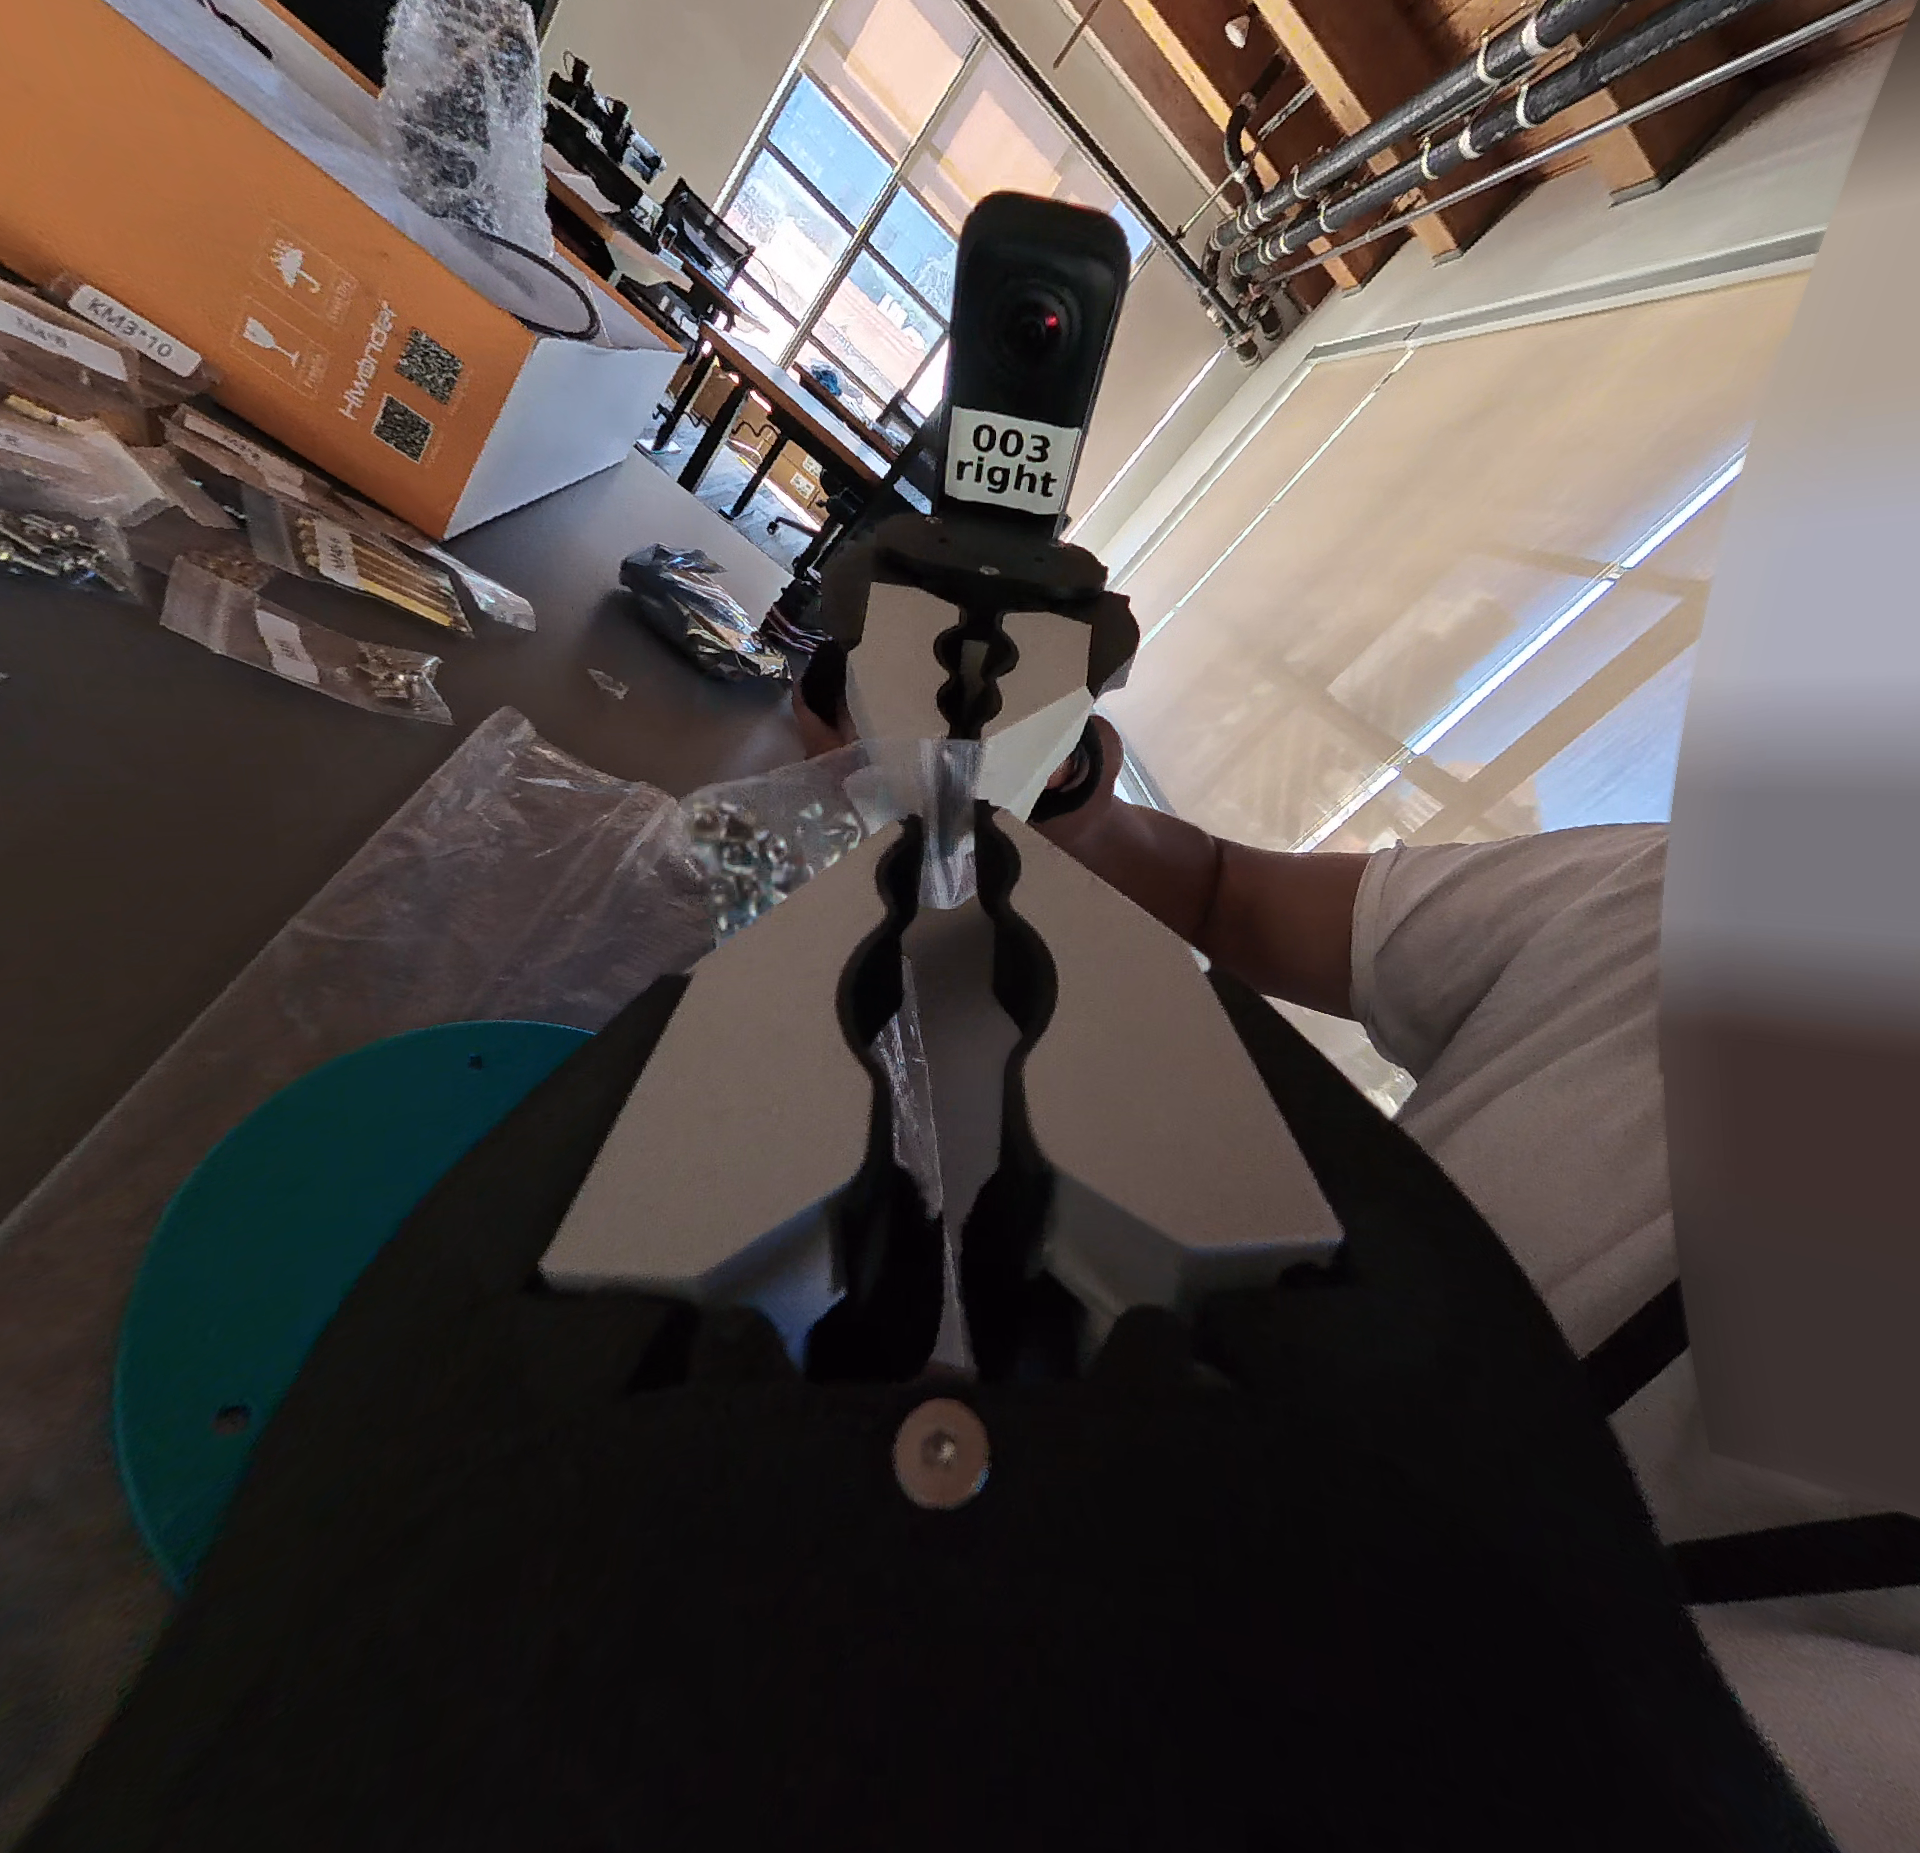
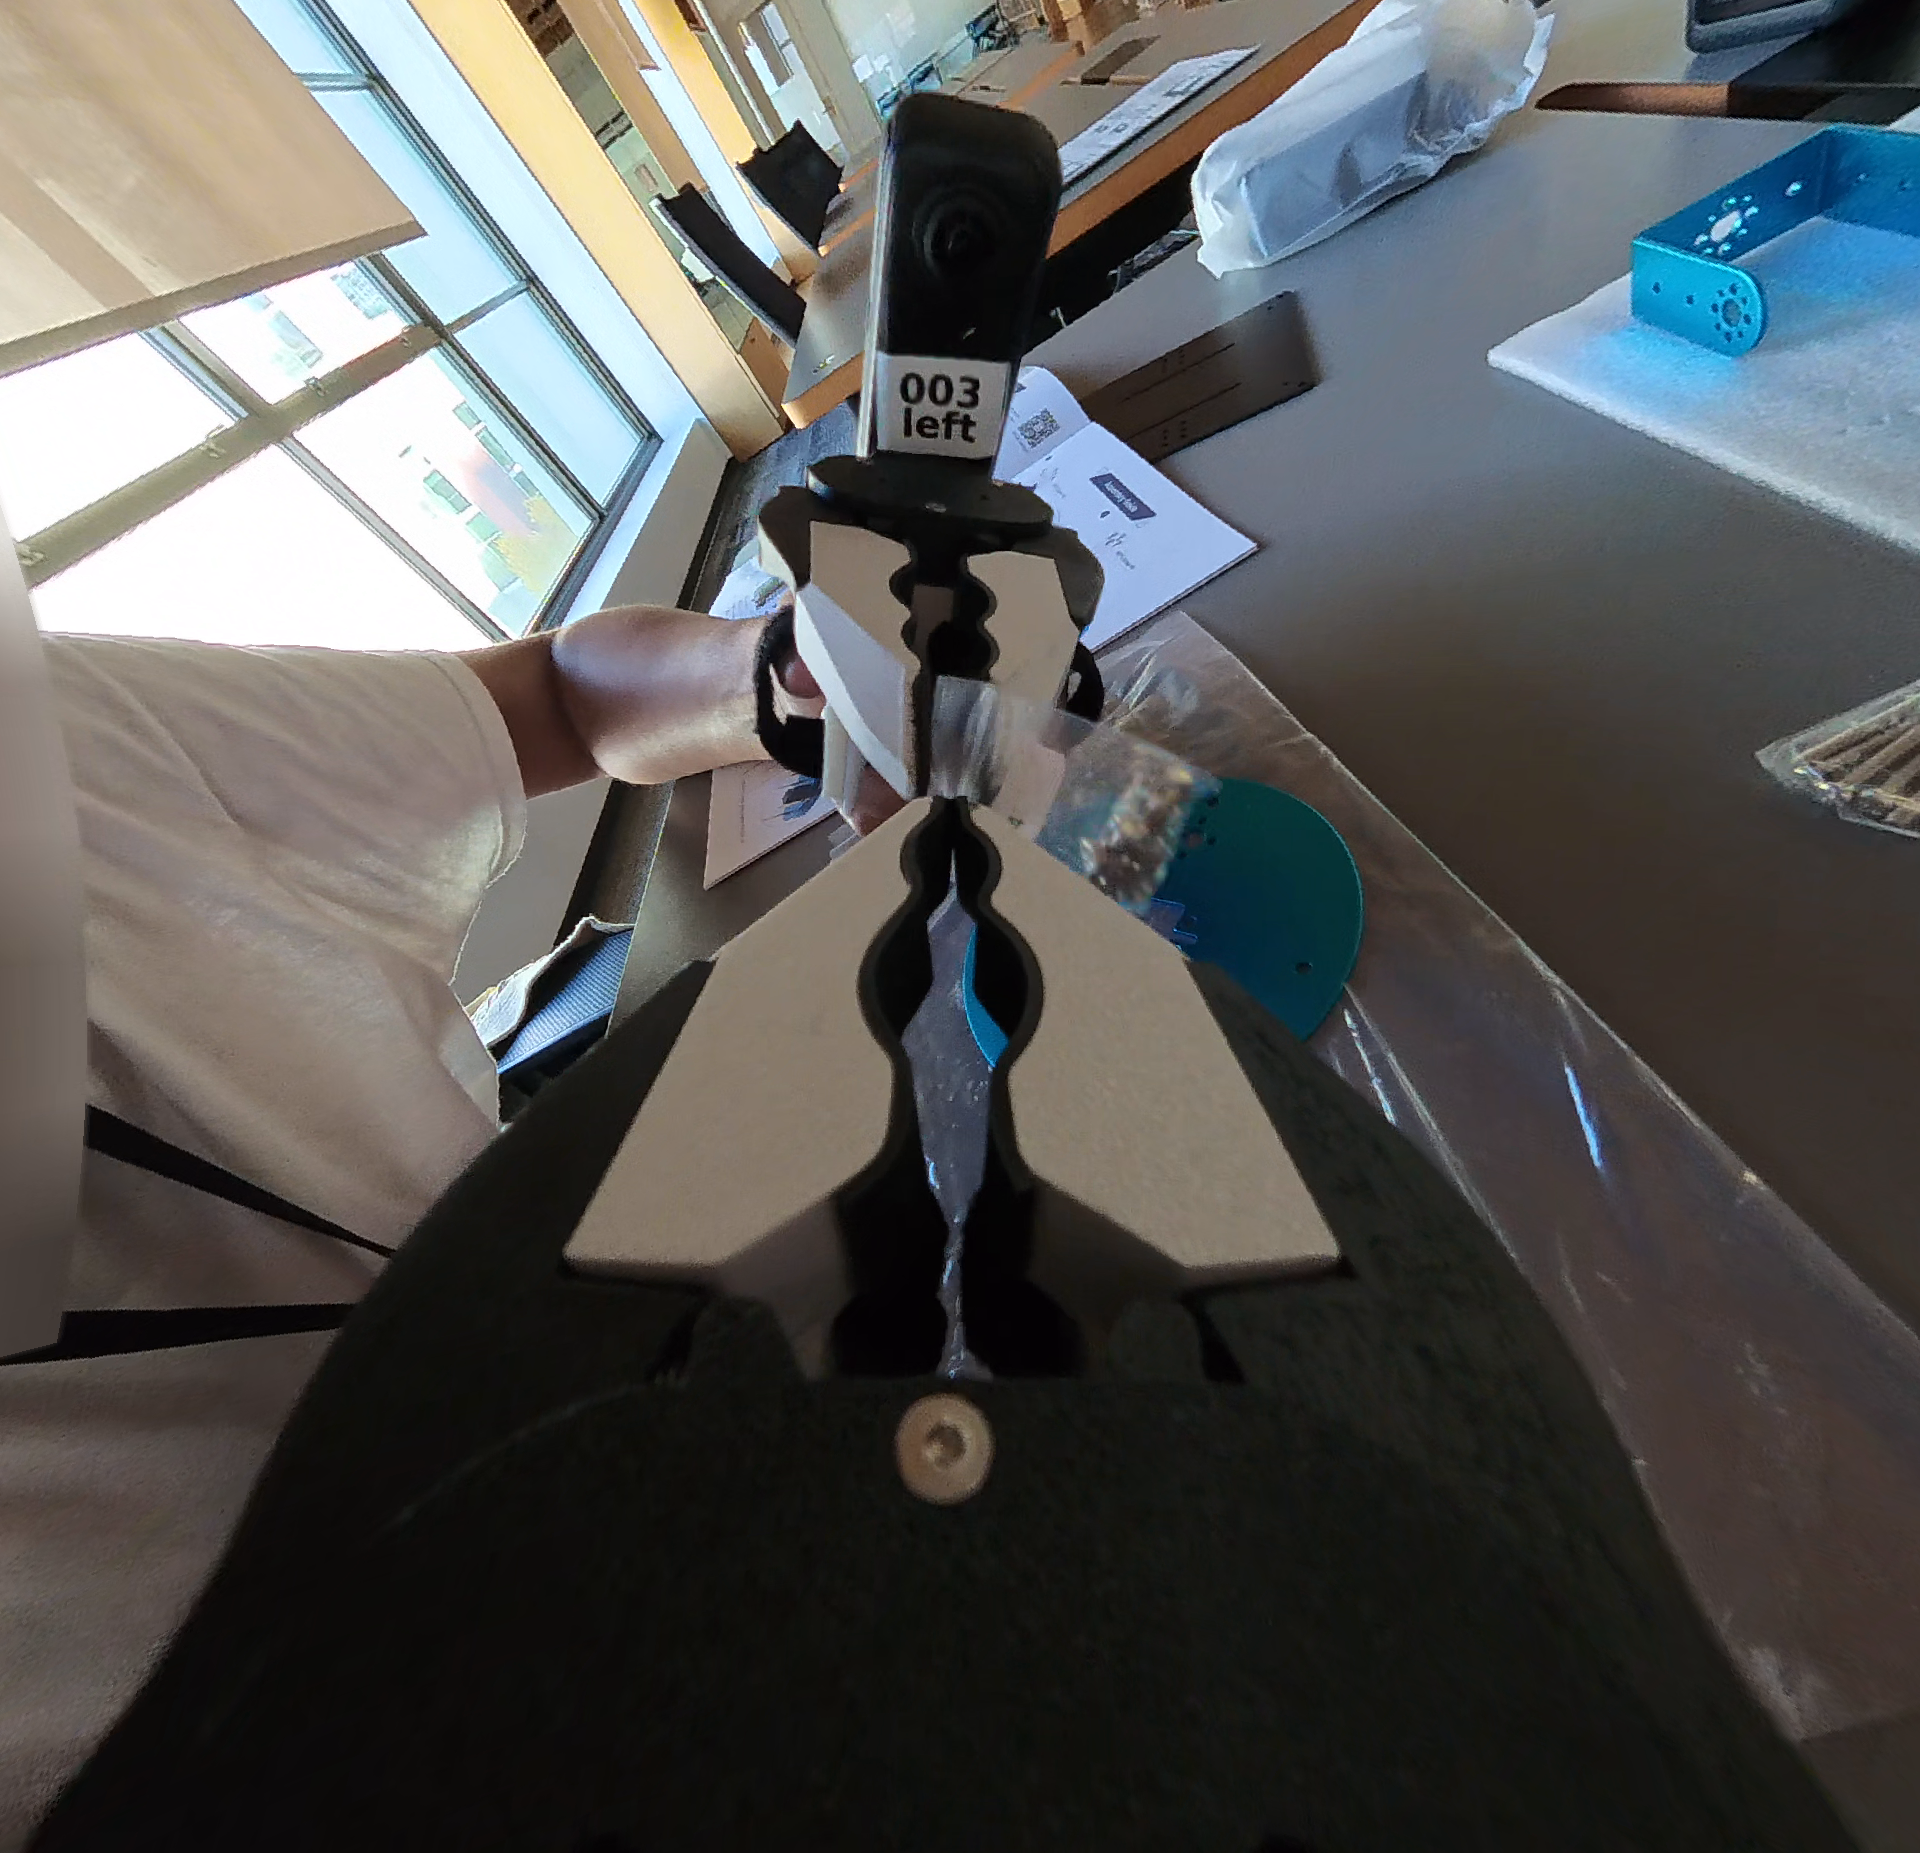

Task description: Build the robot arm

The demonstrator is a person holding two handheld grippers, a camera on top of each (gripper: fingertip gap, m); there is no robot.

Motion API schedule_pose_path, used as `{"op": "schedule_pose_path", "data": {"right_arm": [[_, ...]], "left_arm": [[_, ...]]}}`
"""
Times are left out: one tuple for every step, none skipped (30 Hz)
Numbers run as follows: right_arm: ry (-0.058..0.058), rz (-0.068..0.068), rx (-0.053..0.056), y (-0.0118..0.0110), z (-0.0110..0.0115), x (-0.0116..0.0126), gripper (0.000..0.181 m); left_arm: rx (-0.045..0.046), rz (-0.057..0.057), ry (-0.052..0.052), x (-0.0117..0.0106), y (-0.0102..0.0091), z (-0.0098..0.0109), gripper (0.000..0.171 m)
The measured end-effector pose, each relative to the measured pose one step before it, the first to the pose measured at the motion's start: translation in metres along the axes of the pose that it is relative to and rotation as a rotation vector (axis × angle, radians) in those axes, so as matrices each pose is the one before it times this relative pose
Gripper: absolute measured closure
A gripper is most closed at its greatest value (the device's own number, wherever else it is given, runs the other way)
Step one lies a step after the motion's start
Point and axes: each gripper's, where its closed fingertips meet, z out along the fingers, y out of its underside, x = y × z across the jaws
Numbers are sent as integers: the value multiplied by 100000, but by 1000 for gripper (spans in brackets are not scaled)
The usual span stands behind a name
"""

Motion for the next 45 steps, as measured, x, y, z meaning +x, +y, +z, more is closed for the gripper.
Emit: {"op": "schedule_pose_path", "data": {"right_arm": [[851,257,199,-9,-9,120,181],[841,621,27,-13,-34,148,181],[-350,183,167,-33,-17,-33,181],[-140,60,888,-102,-46,6,181],[435,270,1044,-130,-73,97,181],[679,576,283,-52,-74,155,181],[610,-53,-421,63,-34,164,181],[333,-160,-7,35,27,89,181],[105,29,-597,102,58,18,181],[2663,-990,-1652,236,61,306,181],[4358,-3131,-1267,192,24,465,181],[3714,-3044,-697,120,59,301,181],[3053,-1762,-560,114,132,211,181],[2740,-1336,-839,146,117,203,181],[2307,-1934,421,18,70,166,181],[2419,-1892,160,62,56,249,176],[1136,-1418,-843,165,73,163,174],[73,-208,-238,78,68,93,172],[-2242,256,640,-2,61,-179,171],[-3668,490,551,16,105,-351,169],[-3067,1490,-711,181,92,-271,172],[438,2078,-1855,259,-31,189,176],[3811,1113,-1097,43,-255,632,181],[1919,496,436,-192,-207,342,181],[981,1520,249,-134,-106,147,181],[1769,1216,-122,5,31,151,181],[2172,212,-176,63,56,127,181],[2500,-256,-457,95,35,160,181],[2676,-215,-83,-13,9,140,181],[4109,-274,195,-59,-55,326,181],[7053,-3544,2318,-427,-447,905,181],[1465,-751,-81,-182,-257,191,181],[-684,2657,-354,38,93,-219,181],[160,-917,-1595,317,256,-134,181],[952,-1997,425,32,77,-40,181],[-1269,-1042,585,-189,-48,-304,181],[-983,-752,-1440,20,-3,-151,181],[-3303,-898,-1216,75,3,-393,181],[-6488,-3170,1883,-200,-69,-847,181],[-4525,-5088,-519,187,-17,-457,181],[-3911,-5715,-3480,583,-3,-212,179],[-5175,-6536,-2301,434,-62,-420,171],[-3662,-8347,866,149,-16,-323,149],[-1230,-8078,1950,136,-12,-165,128],[-1181,-5909,1145,99,-40,-372,116]], "left_arm": [[448,363,-838,-118,-20,-10,164],[-41,292,-519,-81,-15,-46,164],[-151,264,-63,-17,-27,-64,165],[142,298,-597,-85,-77,-79,166],[-1,697,-1285,-192,-42,-70,169],[-460,1182,-1303,-179,54,-46,171],[-479,1226,-1434,-131,64,9,171],[14,2215,-1565,-35,17,34,171],[-695,3545,-3044,-150,141,85,171],[-1809,4230,-4735,-367,239,62,171],[-1851,4084,-4301,-317,210,45,171],[-1156,3424,-3415,-228,117,17,171],[-986,2146,-2966,-217,130,25,171],[-717,1403,-2265,-181,118,48,171],[-380,1034,-1405,-117,103,26,171],[-1006,988,-731,-78,163,43,171],[-1078,849,-367,-80,158,17,171],[-394,381,328,5,67,-4,171],[-160,14,1102,121,7,-6,171],[-478,220,816,106,61,15,171],[-1101,658,-501,-77,171,32,171],[-584,801,-1232,-177,133,24,171],[137,442,-1427,-197,-27,5,171],[-65,187,-2106,-199,-93,3,171],[-547,746,-2663,-150,-27,12,171],[-655,721,-3119,-143,46,30,171],[-459,243,-2681,-99,96,37,171],[-295,-774,-2051,-89,95,49,171],[163,-2298,-1448,-126,1,16,171],[89,-3368,-1848,-331,29,-81,171],[767,-3570,-1140,-391,-86,-156,171],[1258,-3248,1729,60,-225,-89,171],[-397,-309,475,74,52,40,171],[-942,2116,-1847,-189,245,58,171],[-367,434,-804,-49,138,58,171],[-1163,-1268,1630,226,109,52,171],[-1637,-825,2418,252,107,34,171],[-1537,-64,1346,39,119,-57,171],[-2653,-555,2743,175,242,-62,171],[-3225,-1640,3696,259,259,-92,171],[-1974,-1738,3798,281,106,-130,171],[-3784,-1746,5344,497,384,-65,171],[-2875,-1913,3573,267,292,-107,171],[199,-1463,1392,20,-55,-165,171],[-2347,-1492,3621,376,291,-51,171]]}}
